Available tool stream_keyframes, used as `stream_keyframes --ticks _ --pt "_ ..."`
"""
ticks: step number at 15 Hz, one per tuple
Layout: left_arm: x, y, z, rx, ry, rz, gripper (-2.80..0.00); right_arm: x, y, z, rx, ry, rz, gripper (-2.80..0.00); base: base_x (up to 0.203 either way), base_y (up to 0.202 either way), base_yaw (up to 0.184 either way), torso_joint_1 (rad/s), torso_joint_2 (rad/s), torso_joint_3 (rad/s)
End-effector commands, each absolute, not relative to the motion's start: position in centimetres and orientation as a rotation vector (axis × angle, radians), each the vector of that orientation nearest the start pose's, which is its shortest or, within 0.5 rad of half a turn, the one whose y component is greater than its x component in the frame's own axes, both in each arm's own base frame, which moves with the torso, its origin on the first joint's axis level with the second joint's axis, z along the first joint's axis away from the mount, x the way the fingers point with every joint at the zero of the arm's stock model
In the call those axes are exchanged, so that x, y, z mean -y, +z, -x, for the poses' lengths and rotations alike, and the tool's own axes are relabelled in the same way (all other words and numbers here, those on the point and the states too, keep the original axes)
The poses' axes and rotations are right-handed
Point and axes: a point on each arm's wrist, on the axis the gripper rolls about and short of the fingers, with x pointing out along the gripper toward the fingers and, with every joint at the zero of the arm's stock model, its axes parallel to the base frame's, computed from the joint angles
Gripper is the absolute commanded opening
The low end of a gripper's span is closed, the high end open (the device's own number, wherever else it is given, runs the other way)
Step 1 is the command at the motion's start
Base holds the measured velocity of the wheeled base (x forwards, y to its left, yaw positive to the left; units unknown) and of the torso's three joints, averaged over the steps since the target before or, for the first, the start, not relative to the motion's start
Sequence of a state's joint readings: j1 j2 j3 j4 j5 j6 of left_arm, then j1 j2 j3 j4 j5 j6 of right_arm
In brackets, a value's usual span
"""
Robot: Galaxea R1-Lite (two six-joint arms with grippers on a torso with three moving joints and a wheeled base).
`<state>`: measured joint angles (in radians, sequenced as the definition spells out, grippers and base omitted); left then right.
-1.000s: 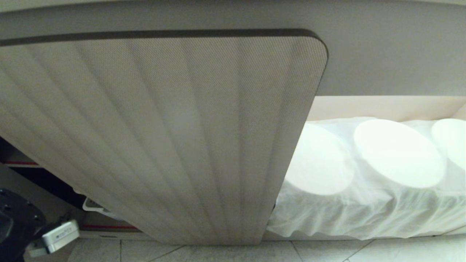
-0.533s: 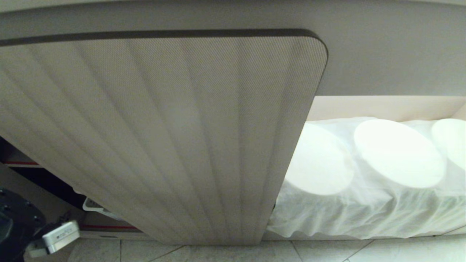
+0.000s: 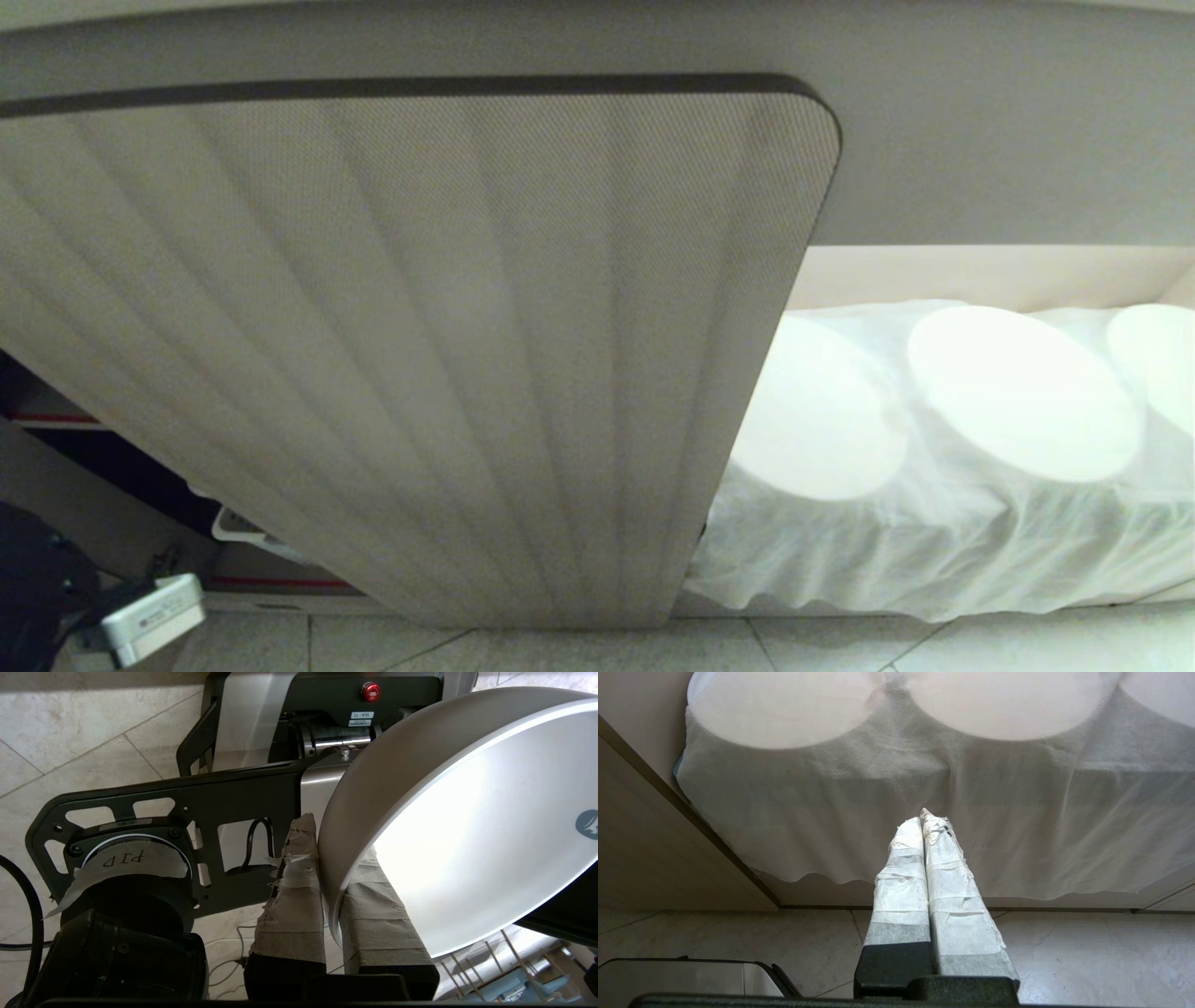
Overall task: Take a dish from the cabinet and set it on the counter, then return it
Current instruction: Put it back into the cabinet
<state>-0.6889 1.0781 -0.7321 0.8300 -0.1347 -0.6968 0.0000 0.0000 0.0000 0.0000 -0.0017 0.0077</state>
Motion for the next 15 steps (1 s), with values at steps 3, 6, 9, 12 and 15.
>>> stream_keyframes --ticks 3,6,9,12,15 --pt "5.73 18.13 -6.46 -1.339 -0.281 0.257 -2.80 0.01 7.55 2.28 0.000 0.000 -0.008 -2.80 0.000 0.000 0.000 0.000 0.00 0.000" --pt "5.73 18.16 -6.47 -1.337 -0.280 0.257 -2.80 0.01 7.55 2.28 0.000 0.000 -0.008 -2.80 0.000 0.000 0.000 0.000 0.00 0.000" --pt "5.72 18.18 -6.45 -1.336 -0.281 0.257 -2.80 0.00 7.55 2.28 0.000 -0.001 -0.007 -2.80 0.000 0.000 0.000 0.000 0.00 0.000" --pt "5.67 18.17 -6.40 -1.334 -0.282 0.258 -2.80 0.01 7.55 2.28 0.000 0.000 -0.008 -2.80 0.000 0.000 0.000 0.000 0.00 0.000" --pt "5.67 18.17 -6.40 -1.335 -0.282 0.258 -2.80 0.00 7.55 2.28 0.000 -0.002 -0.008 -2.80 0.000 0.000 0.000 0.000 0.00 0.000"
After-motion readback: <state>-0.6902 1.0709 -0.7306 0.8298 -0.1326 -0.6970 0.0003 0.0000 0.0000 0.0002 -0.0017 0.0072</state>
